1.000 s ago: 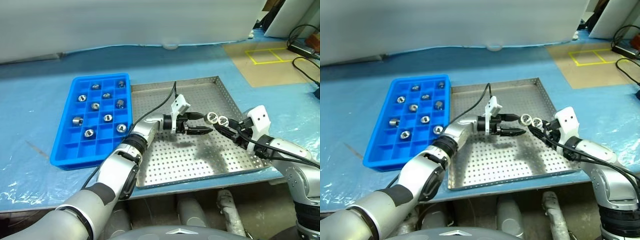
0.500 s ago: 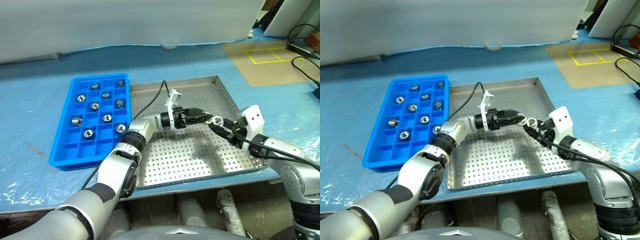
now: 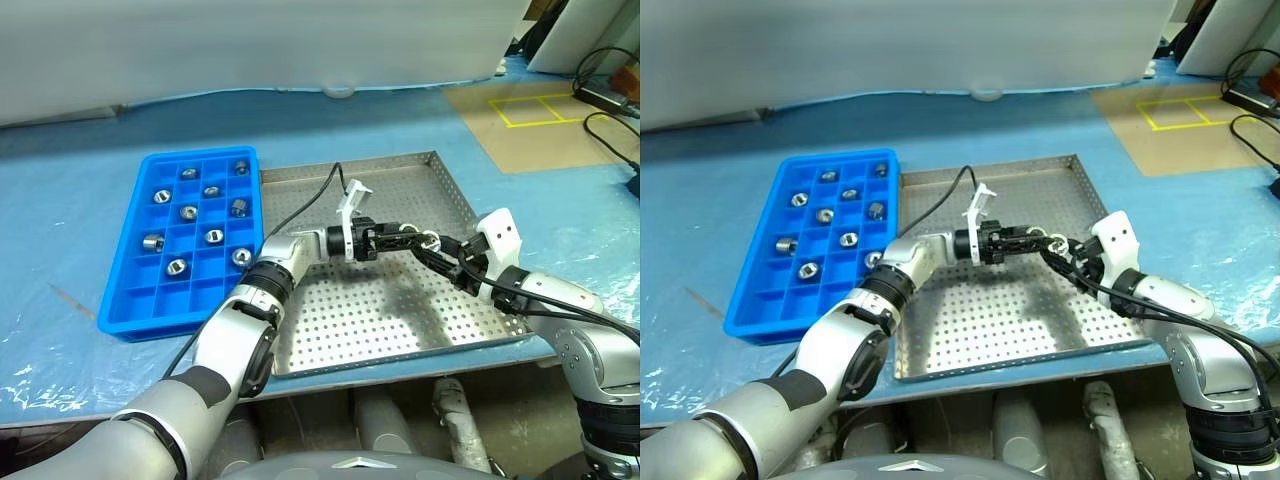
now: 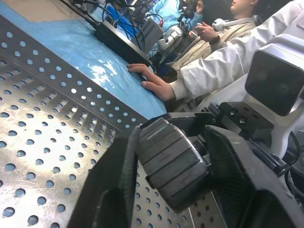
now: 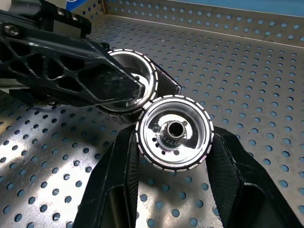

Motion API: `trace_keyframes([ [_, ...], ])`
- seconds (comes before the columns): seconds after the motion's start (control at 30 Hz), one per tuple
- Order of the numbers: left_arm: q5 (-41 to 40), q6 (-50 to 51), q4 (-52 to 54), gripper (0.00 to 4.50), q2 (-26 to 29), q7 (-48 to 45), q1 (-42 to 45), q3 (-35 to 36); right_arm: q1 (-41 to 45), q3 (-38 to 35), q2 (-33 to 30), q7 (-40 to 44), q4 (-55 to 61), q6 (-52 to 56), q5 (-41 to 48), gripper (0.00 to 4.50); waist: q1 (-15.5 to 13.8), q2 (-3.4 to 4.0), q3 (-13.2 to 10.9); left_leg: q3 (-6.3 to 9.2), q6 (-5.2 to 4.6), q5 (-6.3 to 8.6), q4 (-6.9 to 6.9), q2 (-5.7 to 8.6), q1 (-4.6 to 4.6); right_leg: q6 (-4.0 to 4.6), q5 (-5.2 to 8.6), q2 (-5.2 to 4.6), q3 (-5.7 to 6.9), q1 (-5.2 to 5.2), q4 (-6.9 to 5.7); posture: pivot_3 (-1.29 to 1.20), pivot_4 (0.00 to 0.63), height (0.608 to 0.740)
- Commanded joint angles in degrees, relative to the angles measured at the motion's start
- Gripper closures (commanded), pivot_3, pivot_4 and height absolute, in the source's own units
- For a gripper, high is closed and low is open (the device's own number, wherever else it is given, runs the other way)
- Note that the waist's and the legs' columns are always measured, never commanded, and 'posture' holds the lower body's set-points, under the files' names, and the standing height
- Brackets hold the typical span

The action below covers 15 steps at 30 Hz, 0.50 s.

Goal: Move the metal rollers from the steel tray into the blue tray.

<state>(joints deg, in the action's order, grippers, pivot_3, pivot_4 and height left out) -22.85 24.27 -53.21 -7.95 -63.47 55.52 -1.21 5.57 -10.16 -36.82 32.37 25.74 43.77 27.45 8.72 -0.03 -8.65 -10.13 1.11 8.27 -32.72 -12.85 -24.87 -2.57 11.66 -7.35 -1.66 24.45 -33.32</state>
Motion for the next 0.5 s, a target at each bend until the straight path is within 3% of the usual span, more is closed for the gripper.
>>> trace_keyframes([
  [0.03, -2.35, 0.40, 0.95, 2.97, -5.58, 0.29, 1.10, 1.83, 1.50, -0.17, 0.10, -0.63, 0.65, -1.61, -0.67, 2.89, 0.00, 0.00, 0.00, 0.00, 0.00, 0.00, 0.00, 0.00, 0.00, 0.00, 0.00, 0.00, 0.00, 0.00, 0.00, -0.60, 0.150, 0.740],
  [0.5, -17.63, 10.06, 8.39, 2.97, -1.14, 10.36, 1.47, 17.23, 10.79, 4.22, 3.18, 2.06, -8.05, -6.93, -1.69, 2.89, -0.91, -0.02, -0.02, 0.00, 0.00, 0.00, -0.02, -0.01, -0.10, 0.02, -0.01, 0.00, 0.00, 0.15, -0.11, -0.43, 0.150, 0.740],
])
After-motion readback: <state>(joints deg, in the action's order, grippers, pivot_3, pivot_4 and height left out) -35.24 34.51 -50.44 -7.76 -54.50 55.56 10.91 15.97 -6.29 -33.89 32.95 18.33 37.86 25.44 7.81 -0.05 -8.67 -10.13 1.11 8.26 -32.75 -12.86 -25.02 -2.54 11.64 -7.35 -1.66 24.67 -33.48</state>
